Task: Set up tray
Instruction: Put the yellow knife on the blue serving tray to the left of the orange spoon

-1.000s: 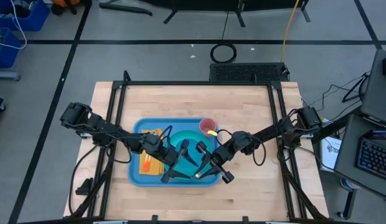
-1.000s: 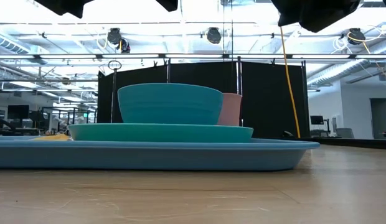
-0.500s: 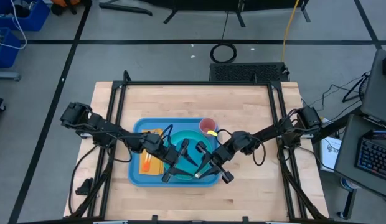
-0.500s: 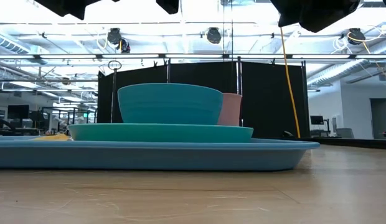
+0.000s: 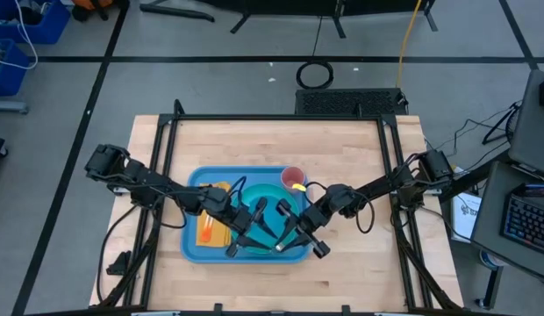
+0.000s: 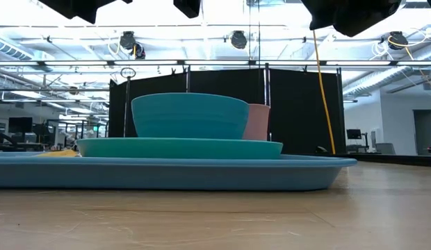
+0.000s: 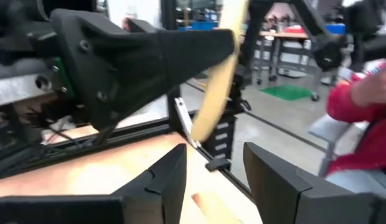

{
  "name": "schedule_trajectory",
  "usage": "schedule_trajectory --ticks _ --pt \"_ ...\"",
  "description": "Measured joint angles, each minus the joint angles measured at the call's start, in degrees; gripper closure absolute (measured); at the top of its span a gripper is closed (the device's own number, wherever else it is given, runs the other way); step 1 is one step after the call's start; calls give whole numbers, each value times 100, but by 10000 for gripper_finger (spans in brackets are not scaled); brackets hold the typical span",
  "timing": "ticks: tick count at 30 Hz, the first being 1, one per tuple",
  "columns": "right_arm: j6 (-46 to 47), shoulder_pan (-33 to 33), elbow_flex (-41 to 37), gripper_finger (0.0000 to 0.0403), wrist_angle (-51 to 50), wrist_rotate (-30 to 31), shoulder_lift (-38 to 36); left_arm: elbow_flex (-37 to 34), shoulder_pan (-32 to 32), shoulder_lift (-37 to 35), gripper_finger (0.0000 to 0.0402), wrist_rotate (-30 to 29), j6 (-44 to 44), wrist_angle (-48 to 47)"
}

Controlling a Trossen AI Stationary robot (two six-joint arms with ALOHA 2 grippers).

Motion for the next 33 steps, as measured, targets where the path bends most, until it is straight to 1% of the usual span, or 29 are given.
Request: schedule_trajectory --ticks 2,8,12,16,22,26,29,33 --pt "50 0 0 353 -2 -201 0 0 0 0 233 202 40 -11" --pt "81 2 0 353 33 -228 0 0 60 0 208 461 44 -12" --pt "113 2 0 353 229 -226 0 0 61 0 198 478 24 -113" --pt "113 -24 2 353 360 -228 0 -4 57 0 202 393 22 -415" --pt "283 -131 201 353 205 -236 149 -4 59 0 210 432 24 -394" --pt "407 -151 561 353 32 -394 458 -4 64 0 209 438 76 -446" --pt "489 -189 840 353 23 -663 684 -4 63 0 211 434 83 -452" --pt "653 -219 1013 353 50 -954 813 -11 35 -8 208 456 61 -489"
